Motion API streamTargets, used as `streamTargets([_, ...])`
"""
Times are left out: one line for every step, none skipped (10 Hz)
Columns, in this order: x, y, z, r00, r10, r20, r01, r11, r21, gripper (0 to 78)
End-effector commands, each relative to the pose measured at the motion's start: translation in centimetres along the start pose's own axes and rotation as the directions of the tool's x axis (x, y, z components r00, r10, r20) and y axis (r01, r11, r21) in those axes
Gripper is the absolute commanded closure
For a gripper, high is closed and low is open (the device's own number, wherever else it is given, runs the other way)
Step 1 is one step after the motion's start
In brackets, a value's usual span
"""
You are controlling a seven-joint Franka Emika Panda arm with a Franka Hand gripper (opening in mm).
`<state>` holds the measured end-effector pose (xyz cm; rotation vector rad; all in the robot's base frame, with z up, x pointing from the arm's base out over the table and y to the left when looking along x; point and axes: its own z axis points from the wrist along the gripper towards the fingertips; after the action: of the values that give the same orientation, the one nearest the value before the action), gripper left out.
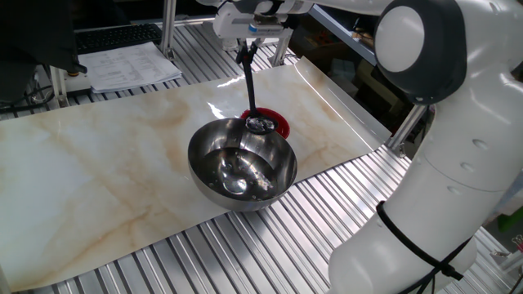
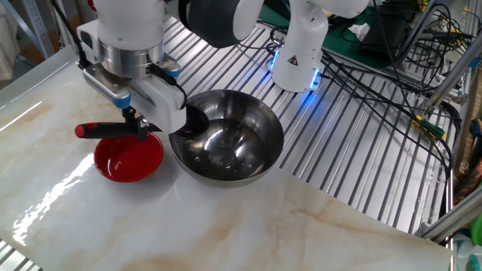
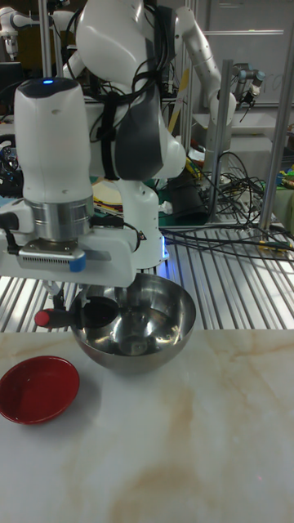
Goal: Scoop water with a large spoon from one bowl to another
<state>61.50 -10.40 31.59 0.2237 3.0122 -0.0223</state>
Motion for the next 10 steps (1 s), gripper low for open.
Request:
streamTargets([-1.29, -1.00, -0.40, 1.000, -0.012, 0.009, 0.012, 1.000, -0.002, 76.3])
streamTargets([-1.31, -0.99, -0.38, 1.000, -0.009, 0.008, 0.009, 1.000, -0.002, 76.3])
streamTargets([-1.37, -0.98, -0.34, 1.000, -0.008, 0.007, 0.008, 1.000, -0.001, 76.3])
streamTargets([-1.45, -0.98, -0.28, 1.000, -0.008, 0.007, 0.008, 1.000, -0.002, 76.3])
streamTargets([-1.48, -0.96, -0.26, 1.000, -0.009, 0.006, 0.009, 1.000, -0.003, 76.3])
streamTargets([-1.52, -0.91, -0.24, 1.000, -0.003, 0.006, 0.003, 1.000, -0.009, 76.3])
streamTargets([-1.51, -0.93, -0.25, 1.000, -0.003, -0.003, 0.003, 1.000, -0.022, 76.3])
streamTargets([-1.51, -0.92, -0.25, 1.000, -0.006, -0.018, 0.005, 1.000, -0.027, 76.3])
streamTargets([-1.51, -0.93, -0.24, 1.000, -0.006, -0.021, 0.006, 1.000, -0.028, 76.3])
streamTargets([-1.51, -0.91, -0.24, 1.000, 0.002, -0.018, -0.002, 1.000, -0.019, 76.3])
